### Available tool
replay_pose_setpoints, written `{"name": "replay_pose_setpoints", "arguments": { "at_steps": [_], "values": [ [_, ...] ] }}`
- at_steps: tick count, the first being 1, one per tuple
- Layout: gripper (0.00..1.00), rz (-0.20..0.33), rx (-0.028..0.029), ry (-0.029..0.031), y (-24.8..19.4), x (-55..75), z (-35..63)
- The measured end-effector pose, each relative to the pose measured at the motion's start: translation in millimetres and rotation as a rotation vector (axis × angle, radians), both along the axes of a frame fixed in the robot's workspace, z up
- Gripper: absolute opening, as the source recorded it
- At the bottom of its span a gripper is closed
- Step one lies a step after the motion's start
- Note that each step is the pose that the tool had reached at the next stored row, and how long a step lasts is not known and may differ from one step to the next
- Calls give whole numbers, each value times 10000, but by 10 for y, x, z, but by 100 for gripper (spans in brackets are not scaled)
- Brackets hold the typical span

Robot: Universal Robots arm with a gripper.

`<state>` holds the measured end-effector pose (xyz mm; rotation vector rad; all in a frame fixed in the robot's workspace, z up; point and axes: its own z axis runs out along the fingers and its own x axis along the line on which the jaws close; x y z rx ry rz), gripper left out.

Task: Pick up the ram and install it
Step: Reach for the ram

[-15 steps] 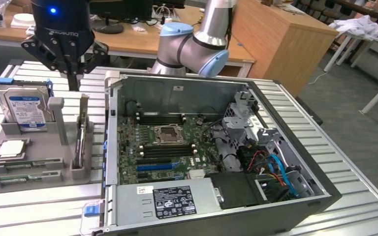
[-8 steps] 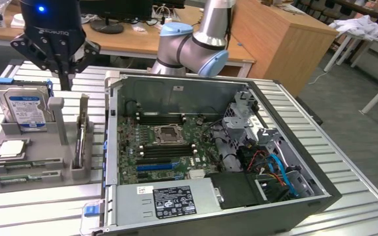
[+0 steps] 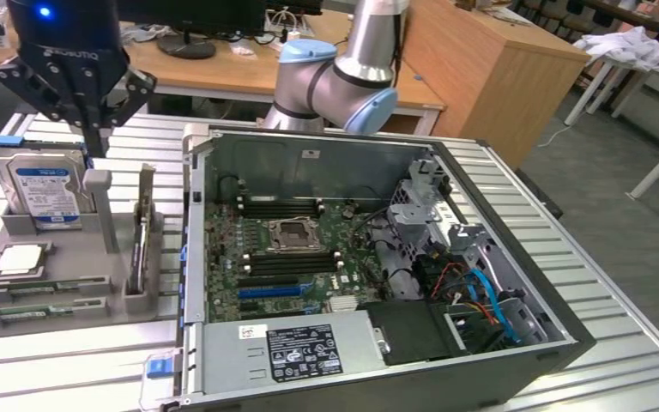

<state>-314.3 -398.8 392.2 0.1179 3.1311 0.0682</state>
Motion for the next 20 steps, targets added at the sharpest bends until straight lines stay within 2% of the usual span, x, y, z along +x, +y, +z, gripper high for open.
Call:
{"name": "replay_pose_setpoints", "arguments": {
  "at_steps": [20],
  "values": [
    [11,0,0,64,0,-390,-3]
  ]
}}
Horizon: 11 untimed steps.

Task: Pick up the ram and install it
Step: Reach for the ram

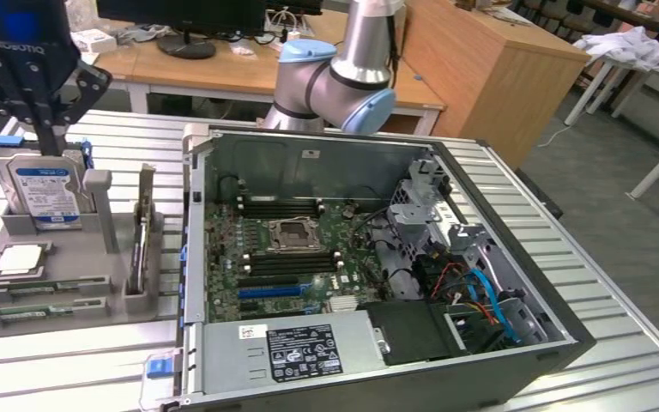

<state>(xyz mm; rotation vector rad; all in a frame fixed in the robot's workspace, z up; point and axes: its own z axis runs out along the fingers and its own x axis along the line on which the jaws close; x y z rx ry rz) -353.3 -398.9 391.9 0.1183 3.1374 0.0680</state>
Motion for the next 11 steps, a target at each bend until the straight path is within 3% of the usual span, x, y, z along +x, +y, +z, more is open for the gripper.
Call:
{"name": "replay_pose_setpoints", "arguments": {
  "at_steps": [11],
  "values": [
    [11,0,0,60,0,-162,-2]
  ]
}}
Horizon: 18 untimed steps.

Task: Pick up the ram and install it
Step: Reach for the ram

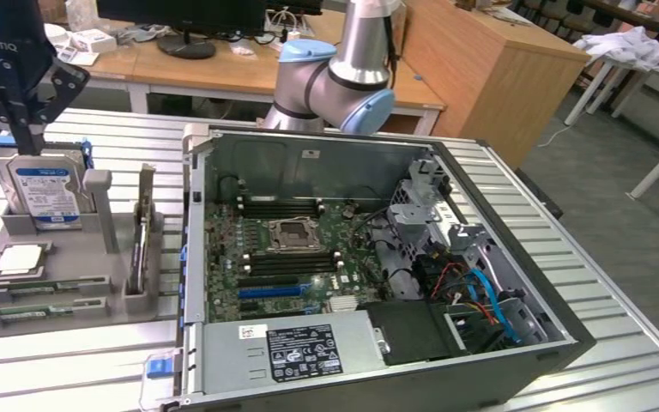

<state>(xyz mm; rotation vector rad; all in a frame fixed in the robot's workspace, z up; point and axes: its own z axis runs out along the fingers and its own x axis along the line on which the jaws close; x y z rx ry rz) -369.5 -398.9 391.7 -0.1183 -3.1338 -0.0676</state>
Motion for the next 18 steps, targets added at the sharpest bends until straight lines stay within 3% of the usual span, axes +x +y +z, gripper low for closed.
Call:
{"name": "replay_pose_setpoints", "arguments": {
  "at_steps": [14,18],
  "values": [
    [11,-1,0,14,0,-60,-1],
    [11,-1,0,14,-32,-60,0]
  ]
}}
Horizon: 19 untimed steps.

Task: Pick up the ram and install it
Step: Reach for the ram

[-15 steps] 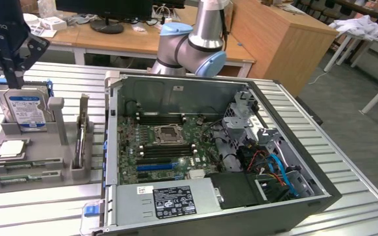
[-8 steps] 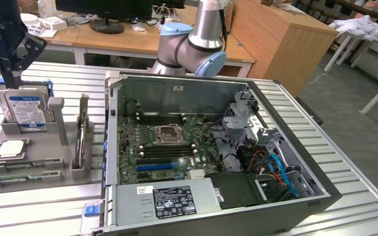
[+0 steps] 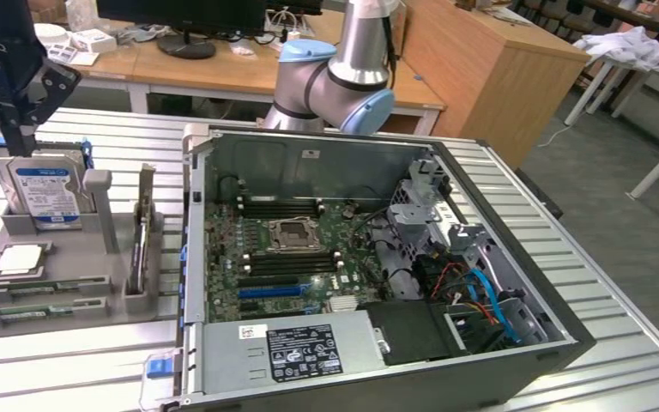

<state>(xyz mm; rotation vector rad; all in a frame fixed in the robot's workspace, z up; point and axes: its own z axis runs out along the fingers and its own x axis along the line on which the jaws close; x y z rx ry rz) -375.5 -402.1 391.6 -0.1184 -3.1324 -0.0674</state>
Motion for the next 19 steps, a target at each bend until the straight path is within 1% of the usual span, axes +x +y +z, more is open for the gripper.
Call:
{"name": "replay_pose_setpoints", "arguments": {
  "at_steps": [3,7,9,10,19],
  "values": [
    [11,0,1,0,-57,0,0],
    [11,0,0,0,-154,0,0],
    [11,1,0,0,-187,0,0],
    [11,1,0,0,-193,0,0],
    [11,0,0,0,-193,0,0]
  ]
}}
